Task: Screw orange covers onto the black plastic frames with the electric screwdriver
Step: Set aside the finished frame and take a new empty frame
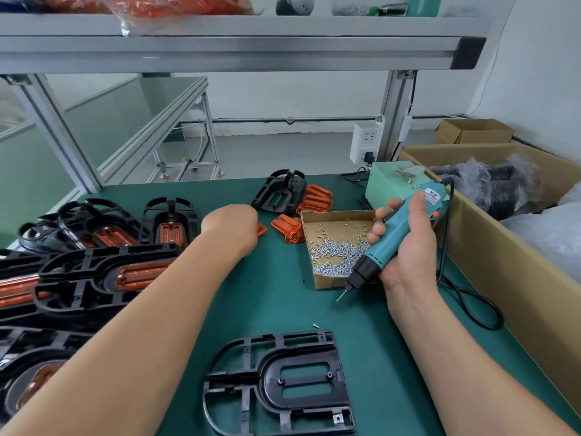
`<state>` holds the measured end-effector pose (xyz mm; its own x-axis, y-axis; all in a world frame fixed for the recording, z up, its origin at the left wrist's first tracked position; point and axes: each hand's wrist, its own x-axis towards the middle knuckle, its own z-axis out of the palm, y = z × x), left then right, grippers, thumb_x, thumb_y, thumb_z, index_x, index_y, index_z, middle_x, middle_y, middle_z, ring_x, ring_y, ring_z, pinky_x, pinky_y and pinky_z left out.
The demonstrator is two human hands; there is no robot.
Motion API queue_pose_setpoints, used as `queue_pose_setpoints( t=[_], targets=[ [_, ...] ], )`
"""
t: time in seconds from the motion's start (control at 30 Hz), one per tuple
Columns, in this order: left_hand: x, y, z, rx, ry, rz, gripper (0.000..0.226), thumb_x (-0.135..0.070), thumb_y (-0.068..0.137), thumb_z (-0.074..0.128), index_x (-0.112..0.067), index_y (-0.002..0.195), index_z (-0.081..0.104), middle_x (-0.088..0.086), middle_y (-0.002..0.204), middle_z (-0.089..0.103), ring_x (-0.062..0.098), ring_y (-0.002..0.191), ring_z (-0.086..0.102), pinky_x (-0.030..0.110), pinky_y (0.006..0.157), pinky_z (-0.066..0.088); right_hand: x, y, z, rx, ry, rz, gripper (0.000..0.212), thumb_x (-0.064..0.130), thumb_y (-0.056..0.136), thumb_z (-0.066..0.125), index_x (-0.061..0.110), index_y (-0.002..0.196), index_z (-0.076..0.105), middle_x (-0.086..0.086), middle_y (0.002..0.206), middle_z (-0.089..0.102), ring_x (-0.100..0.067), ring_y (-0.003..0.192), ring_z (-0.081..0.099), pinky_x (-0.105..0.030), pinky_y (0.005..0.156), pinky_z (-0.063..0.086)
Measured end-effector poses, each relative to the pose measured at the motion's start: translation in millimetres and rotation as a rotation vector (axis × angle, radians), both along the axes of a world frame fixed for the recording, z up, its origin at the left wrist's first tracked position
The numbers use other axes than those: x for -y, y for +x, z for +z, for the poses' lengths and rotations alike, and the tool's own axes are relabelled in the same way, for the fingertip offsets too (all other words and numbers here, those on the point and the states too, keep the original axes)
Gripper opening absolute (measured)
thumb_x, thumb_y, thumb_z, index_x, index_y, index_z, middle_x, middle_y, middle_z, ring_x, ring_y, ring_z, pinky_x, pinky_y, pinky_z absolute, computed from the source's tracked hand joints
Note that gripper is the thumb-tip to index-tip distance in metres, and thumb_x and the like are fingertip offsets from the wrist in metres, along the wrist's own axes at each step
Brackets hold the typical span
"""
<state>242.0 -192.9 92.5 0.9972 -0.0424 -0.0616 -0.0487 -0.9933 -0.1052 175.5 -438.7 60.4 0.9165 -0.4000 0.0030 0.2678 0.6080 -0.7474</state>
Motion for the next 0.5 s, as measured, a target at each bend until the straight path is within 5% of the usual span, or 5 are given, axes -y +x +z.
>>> queue_pose_setpoints(
  t=[0.1,0.23,0.3,0.5],
  targets=[
    [-1.3,-31.3,12.6,0.083,-0.135,-0.026,0.013,-0.014,0.092,0.063,-0.016,0.081,0.055,0.002,0.079,0.056,0.024,0.07,0.055,0.031,0.056,0.037,0.4,-0.1,-0.6,-0.004,-0.001,0.003,0.044,0.056,0.104,0.059,0.013,0.112,0.059,-0.005,0.084,0.064,-0.014,0.058,0.054,-0.026,0.051,0.05],
    [-2.6,-98.1,10.6,0.121,-0.61,-0.227,0.006,-0.028,0.083,0.071,-0.028,0.088,0.068,-0.008,0.08,0.064,0.01,0.075,0.063,0.03,0.065,0.049,1.6,0.0,-1.2,-0.002,-0.002,0.004,0.043,0.056,0.103,0.059,0.013,0.112,0.06,-0.005,0.084,0.065,-0.015,0.058,0.055,-0.026,0.052,0.05],
    [-3.3,-130.7,5.8,0.05,-0.82,-0.347,0.026,-0.032,0.084,0.074,-0.043,0.106,0.068,-0.018,0.096,0.065,0.001,0.091,0.064,0.021,0.08,0.05,0.8,-0.5,-1.6,-0.002,0.0,0.005,0.043,0.056,0.103,0.06,0.013,0.111,0.06,-0.005,0.083,0.065,-0.015,0.058,0.055,-0.026,0.052,0.05],
    [-8.5,-161.0,-20.3,-0.024,-0.956,-0.469,0.039,-0.041,0.083,0.073,-0.048,0.121,0.063,-0.019,0.112,0.06,0.005,0.105,0.06,0.012,0.087,0.043,0.9,0.2,-1.8,-0.011,0.008,0.011,0.042,0.056,0.101,0.062,0.014,0.107,0.063,-0.004,0.083,0.066,-0.015,0.057,0.056,-0.026,0.051,0.05]
  ],
)
